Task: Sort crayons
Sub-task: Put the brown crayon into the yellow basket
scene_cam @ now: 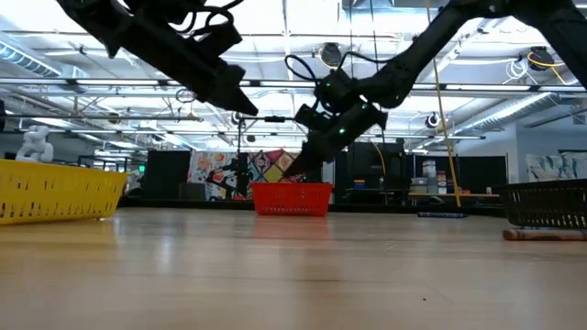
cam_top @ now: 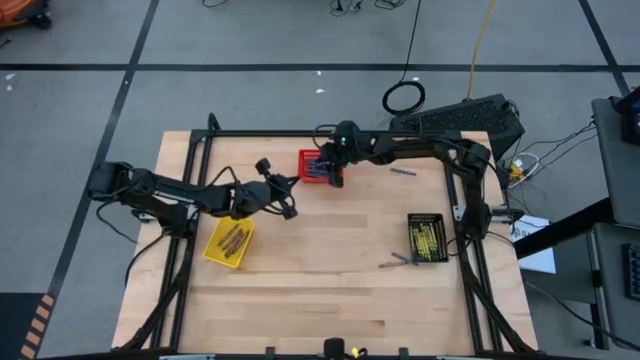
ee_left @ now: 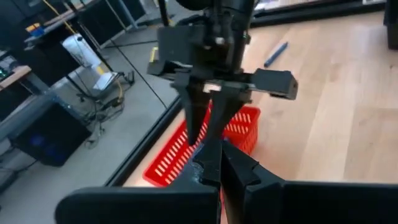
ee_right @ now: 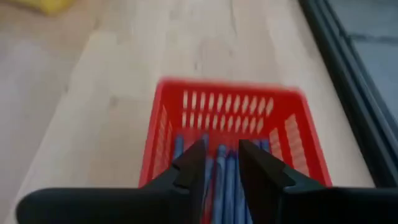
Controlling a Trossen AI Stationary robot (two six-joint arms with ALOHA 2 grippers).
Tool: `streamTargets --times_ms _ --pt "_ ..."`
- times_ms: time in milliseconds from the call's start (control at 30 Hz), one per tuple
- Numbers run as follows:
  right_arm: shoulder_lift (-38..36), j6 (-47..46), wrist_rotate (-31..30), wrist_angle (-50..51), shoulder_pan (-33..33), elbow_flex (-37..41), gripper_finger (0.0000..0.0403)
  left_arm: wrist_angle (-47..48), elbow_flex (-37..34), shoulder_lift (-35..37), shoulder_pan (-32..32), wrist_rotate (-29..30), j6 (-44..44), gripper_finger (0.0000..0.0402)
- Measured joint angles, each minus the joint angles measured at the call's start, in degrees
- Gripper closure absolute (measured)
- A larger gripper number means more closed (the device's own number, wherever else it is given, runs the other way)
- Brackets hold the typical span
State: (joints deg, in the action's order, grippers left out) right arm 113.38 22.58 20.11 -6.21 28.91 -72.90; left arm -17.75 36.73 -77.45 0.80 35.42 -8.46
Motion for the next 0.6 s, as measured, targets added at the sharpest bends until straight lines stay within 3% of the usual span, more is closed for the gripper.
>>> streamTargets --times_ms 167,367,600 --pt "-6.67 2.16 -0.73 9.11 -0.83 1.52 0.0321 4.02 0.02 1.04 0.26 3.3 0.05 0.0401" --pt "-19.95 6.53 -0.53 19.28 -8.47 9.89 0.0361 6.26 0.0 1.51 0.2 5.11 0.47 0.0401" --pt "-34.15 -3.13 -2.3 26.71 -21.06 22.37 0.04 6.26 0.0 1.49 0.17 5.09 0.55 0.0401"
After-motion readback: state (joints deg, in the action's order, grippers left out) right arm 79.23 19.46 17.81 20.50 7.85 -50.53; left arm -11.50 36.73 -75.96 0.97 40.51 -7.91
